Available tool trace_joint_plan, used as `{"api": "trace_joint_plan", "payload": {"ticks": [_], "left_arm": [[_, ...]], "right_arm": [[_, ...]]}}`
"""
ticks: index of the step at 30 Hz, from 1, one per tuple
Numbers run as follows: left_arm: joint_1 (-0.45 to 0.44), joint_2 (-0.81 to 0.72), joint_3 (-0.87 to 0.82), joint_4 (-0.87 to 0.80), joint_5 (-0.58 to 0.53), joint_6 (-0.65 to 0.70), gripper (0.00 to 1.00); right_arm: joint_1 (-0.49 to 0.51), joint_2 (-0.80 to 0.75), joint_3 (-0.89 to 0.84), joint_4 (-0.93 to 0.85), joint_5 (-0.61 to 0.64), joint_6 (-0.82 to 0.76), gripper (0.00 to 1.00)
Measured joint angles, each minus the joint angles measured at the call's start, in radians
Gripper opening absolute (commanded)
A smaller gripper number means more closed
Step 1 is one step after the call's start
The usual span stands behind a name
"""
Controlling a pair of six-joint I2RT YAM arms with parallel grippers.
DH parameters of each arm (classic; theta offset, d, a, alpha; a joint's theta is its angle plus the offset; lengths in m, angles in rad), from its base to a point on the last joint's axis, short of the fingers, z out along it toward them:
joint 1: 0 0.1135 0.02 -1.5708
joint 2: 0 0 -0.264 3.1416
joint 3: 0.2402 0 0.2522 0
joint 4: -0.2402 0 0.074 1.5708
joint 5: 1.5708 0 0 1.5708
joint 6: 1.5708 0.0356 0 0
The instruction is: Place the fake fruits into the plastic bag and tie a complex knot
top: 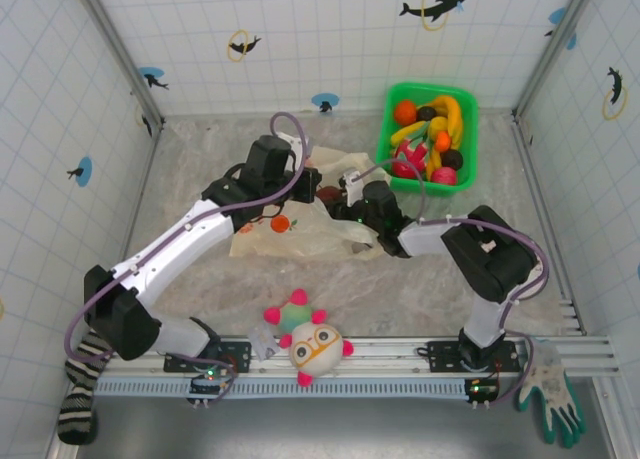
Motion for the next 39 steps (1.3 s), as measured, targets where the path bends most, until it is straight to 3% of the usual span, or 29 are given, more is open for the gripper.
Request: {"api": "trace_joint_plan", "payload": {"ticks": [9,19,21,39], "left_arm": [[0.018,-0.001,-0.099,0.063,-0.031,-0.063,0.0],[0.079,-0.002,-0.155,0.094,-0.037,-0.074,0.0],[0.079,-0.002,-0.158,0.094,-0.036,-0.074,0.0],[0.085,-0.009,-0.159,0.093,-0.033,-0.073,0.0]], "right_arm": [[0.035,0.066,0.0,0.011,0.012,0.054,0.73],[0.05,0.096,0.026,-0.008,0.034,0.093,0.92],[0.053,0.095,0.026,-0.012,0.037,0.096,1.0],[0.091,-0.175,-0.088,-0.095,0.082,0.095,1.0]]}}
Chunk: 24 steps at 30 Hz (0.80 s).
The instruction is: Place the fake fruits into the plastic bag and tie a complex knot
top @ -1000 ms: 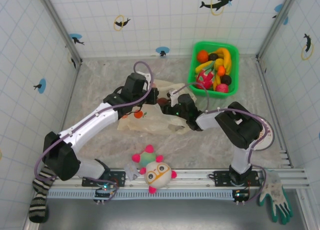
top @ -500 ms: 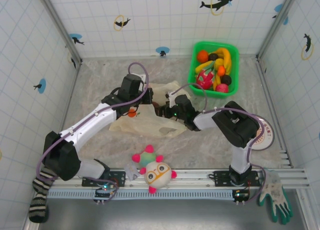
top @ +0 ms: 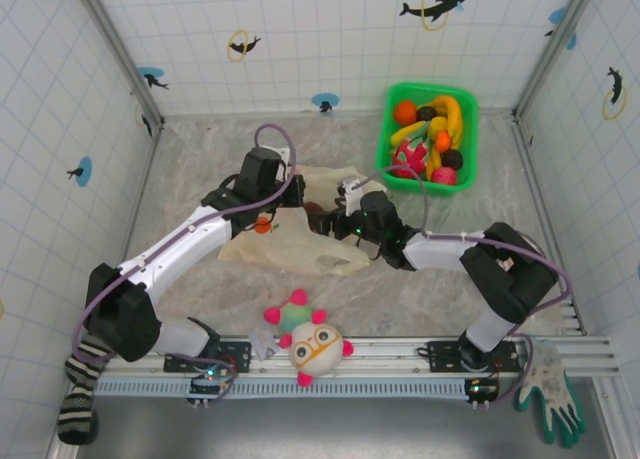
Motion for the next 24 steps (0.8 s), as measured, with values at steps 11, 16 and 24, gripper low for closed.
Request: {"api": "trace_joint_plan", "payload": {"ticks": [11,16,24], "left_arm": [[0.005,0.0,0.0,0.0,0.003,0.001,0.0],[0.005,0.0,0.0,0.0,0.003,0.003,0.0],[0.005,-0.006,0.0,-0.002,0.003,0.004,0.0]], "right_arm": [[0.0,-0.296,-0.027,-0.25,-0.007,0.046,0.99],[-0.002,-0.414,0.009,-0.455,0.016,0.063,0.99],[-0.12,-0.605,0.119,-0.693,0.023,0.074,0.98]]}}
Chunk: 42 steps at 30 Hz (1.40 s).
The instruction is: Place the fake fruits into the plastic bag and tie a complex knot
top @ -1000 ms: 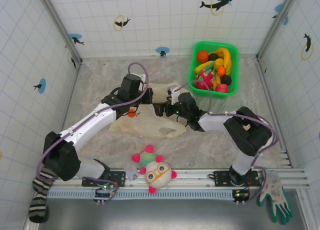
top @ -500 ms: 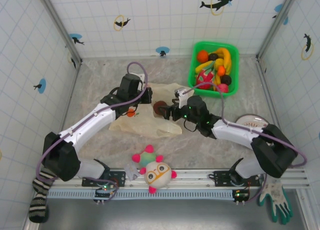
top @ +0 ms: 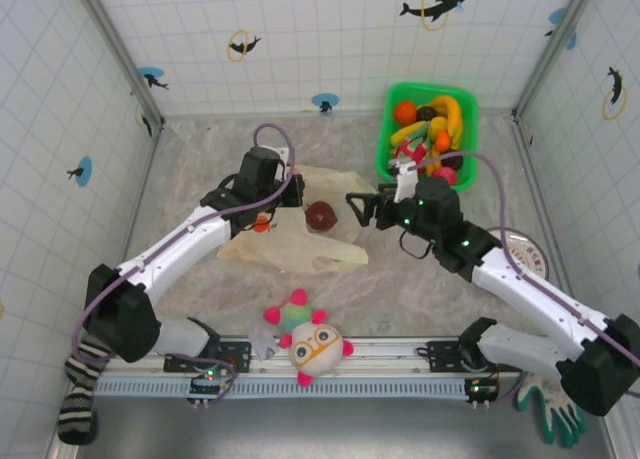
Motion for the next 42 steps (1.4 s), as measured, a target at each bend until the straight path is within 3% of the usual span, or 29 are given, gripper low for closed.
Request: {"api": "trace_joint_plan", "payload": {"ticks": [7,15,26,42], "left_arm": [[0.0,-0.005,0.0,-0.006,0.0,0.003,0.0],[0.0,-0.006,0.0,-0.013,0.0,0.005,0.0],[0.0,-0.007,0.007,-0.025,0.002,0.007,0.0],[0.0,-0.007,0.012,-0.025,0.02,0.03,0.0]], "right_arm": [[-0.214,0.038,0.119,-0.197,0.027,-0.042,0.98],[-0.412,0.324,0.212,-0.288,0.043,-0.088,0.99],[-0.496,0.798,0.552,-0.297,0.013,-0.074,1.0],[-0.498,1.046,0.753,-0.283,-0.006,0.055,1.0]]}}
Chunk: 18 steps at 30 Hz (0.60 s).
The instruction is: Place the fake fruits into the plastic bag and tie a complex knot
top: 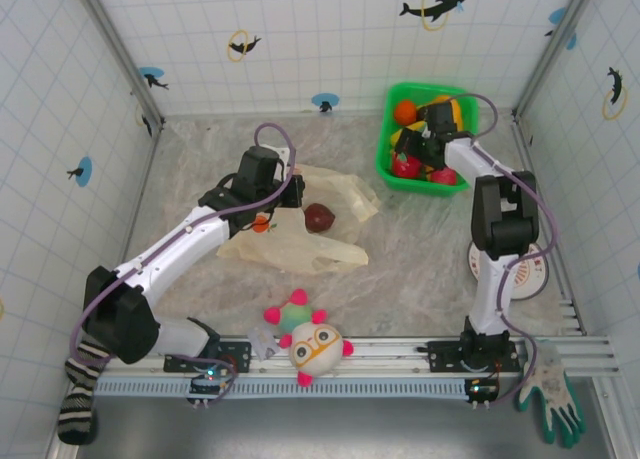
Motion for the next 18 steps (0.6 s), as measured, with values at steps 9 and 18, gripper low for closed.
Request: {"api": "trace_joint_plan", "payload": {"ticks": [9,18], "left_arm": [[0.0,0.0,0.0,0.0,0.006,0.0,0.0],[0.0,0.0,0.002,0.0,0.006,0.001,0.0]], "right_arm": [[-0.006,0.059,0.047,0.009,-0.032,0.034,0.98],[-0.013,0.059,0.047,0.012,-0.051,0.047,0.88]]}}
